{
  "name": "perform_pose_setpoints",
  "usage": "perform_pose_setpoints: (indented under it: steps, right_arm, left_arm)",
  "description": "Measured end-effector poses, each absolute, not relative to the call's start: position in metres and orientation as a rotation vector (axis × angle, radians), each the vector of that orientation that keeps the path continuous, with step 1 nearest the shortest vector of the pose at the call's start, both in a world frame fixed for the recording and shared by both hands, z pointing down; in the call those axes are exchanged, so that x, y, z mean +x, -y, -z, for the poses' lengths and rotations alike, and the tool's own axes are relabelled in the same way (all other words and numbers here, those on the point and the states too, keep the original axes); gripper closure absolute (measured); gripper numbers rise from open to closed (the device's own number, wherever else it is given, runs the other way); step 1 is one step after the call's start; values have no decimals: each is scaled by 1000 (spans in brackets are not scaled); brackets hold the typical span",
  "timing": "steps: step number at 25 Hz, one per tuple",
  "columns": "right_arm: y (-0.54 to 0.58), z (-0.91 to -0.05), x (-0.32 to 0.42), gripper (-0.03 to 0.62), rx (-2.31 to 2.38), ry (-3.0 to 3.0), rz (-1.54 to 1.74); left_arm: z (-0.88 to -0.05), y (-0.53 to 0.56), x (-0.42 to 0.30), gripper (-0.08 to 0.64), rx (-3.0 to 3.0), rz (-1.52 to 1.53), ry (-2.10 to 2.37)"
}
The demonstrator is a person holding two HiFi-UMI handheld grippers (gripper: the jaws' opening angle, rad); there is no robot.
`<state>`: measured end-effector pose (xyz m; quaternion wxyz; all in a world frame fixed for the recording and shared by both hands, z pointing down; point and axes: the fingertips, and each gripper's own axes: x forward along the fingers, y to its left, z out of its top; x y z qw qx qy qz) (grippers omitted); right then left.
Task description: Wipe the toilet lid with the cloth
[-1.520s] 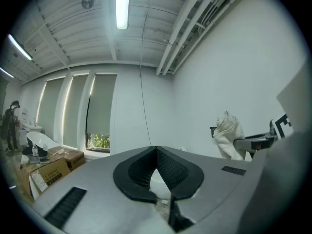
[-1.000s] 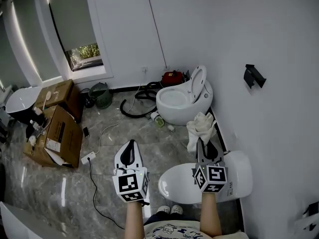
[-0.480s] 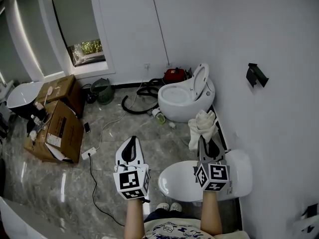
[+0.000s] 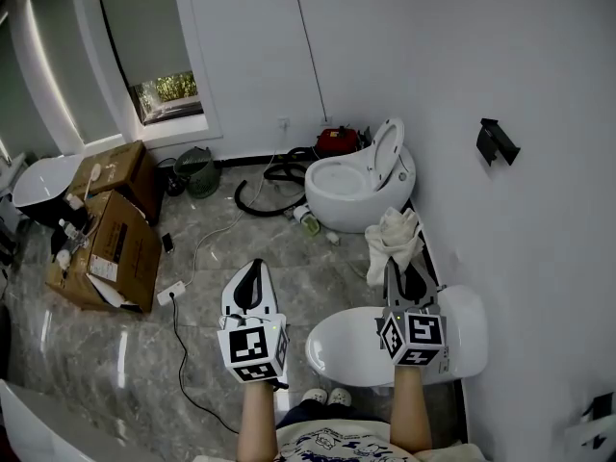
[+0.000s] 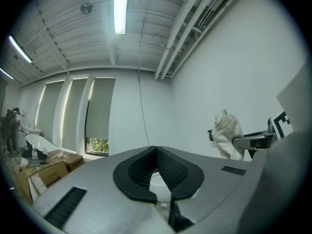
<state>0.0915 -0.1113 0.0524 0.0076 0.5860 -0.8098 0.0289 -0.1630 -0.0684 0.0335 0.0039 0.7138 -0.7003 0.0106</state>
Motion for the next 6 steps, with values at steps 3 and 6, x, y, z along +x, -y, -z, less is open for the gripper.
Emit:
perform_pose_setpoints:
  steps: [3,6]
  right_arm:
    - [112,-53,92,509,1828,2531,-93]
    - [114,-53,91,509,1821,2535,-93]
  left_arm:
    - [-33,70,-163,557,2242,-33,2196]
    - [-34,71,-165,557,2234,-34,2194]
